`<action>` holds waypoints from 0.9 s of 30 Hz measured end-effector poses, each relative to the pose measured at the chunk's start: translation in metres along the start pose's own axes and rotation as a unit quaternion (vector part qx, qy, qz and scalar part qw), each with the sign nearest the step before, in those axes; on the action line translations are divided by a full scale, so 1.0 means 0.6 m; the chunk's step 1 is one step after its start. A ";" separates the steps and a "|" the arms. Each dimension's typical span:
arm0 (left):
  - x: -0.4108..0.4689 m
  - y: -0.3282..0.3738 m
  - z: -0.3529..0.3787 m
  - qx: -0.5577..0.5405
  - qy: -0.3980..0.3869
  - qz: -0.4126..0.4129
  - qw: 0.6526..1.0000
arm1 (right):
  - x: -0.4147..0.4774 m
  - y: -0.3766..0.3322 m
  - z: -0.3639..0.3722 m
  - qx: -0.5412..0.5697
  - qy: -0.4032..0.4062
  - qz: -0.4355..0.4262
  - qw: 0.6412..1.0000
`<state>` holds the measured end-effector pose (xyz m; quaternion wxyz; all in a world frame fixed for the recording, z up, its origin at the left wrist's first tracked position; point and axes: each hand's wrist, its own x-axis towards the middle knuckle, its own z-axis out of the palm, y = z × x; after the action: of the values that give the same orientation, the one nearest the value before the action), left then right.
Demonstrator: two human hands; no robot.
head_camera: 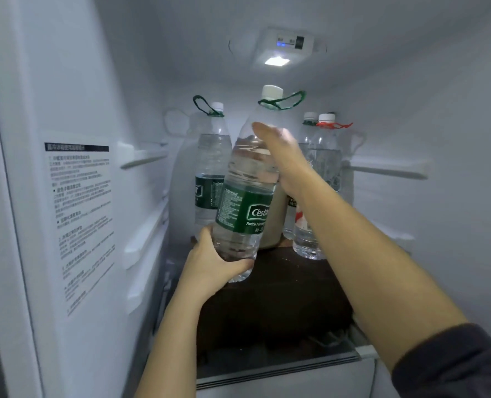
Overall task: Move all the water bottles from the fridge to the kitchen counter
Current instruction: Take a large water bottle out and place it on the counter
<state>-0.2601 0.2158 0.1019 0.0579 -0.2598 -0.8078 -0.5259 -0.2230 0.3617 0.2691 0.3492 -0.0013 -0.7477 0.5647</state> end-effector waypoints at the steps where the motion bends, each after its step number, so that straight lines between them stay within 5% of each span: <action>1: -0.002 0.002 -0.002 -0.007 -0.004 0.018 1.000 | -0.003 0.003 -0.014 0.014 0.012 0.005 1.000; 10: -0.003 -0.003 -0.020 -0.140 -0.010 0.016 0.990 | -0.046 0.053 -0.130 0.151 0.108 0.085 0.979; 19: 0.011 -0.017 -0.026 -0.100 -0.106 -0.013 0.989 | -0.062 0.058 -0.152 0.237 0.184 0.088 0.950; 24: -0.015 -0.017 -0.018 -0.158 -0.003 0.042 0.986 | -0.095 0.068 -0.156 0.243 0.211 0.063 0.945; 27: -0.029 -0.005 -0.017 -0.355 0.045 0.065 0.931 | -0.118 0.043 -0.150 0.295 0.226 0.041 0.928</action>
<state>-0.2483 0.1993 0.0976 0.0320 -0.2920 -0.5461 -0.7845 -0.1323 0.4188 0.2208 0.4702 -0.0565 -0.4483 0.7581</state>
